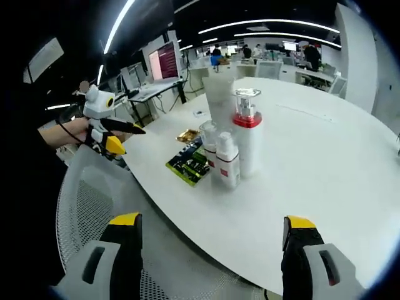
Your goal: Arrange the skincare products in the storage area until every visible bottle or jar stands upright without overlapping.
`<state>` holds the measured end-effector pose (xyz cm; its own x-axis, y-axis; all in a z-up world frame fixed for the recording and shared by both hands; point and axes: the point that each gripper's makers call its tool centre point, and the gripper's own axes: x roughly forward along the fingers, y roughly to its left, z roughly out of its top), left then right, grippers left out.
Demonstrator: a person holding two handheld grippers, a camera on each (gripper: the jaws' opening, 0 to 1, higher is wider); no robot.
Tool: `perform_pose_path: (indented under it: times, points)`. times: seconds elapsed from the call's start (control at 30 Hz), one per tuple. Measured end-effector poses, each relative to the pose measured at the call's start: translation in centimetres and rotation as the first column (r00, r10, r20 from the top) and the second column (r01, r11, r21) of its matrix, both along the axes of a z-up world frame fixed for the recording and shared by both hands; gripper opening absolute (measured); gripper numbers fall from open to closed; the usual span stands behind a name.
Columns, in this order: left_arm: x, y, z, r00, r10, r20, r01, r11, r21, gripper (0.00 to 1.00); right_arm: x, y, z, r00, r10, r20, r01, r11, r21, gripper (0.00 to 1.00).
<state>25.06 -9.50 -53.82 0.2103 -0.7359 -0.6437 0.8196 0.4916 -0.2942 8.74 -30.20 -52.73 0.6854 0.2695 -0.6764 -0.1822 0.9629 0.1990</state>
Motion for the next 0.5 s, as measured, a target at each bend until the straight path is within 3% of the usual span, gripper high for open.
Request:
perform_pose_path:
  times: [0.23, 0.5]
  points:
    - [2.7, -0.5, 0.5, 0.999, 0.034, -0.004, -0.034, 0.999, -0.012, 0.98, -0.1, 0.1, -0.7, 1.000, 0.013, -0.029, -0.012, 1.000, 0.002, 0.99]
    - [5.9, -0.8, 0.7, 0.999, 0.043, 0.022, -0.043, 0.999, 0.005, 0.99, 0.5, -1.0, -0.6, 0.998, -0.055, -0.013, 0.055, 0.998, 0.040, 0.97]
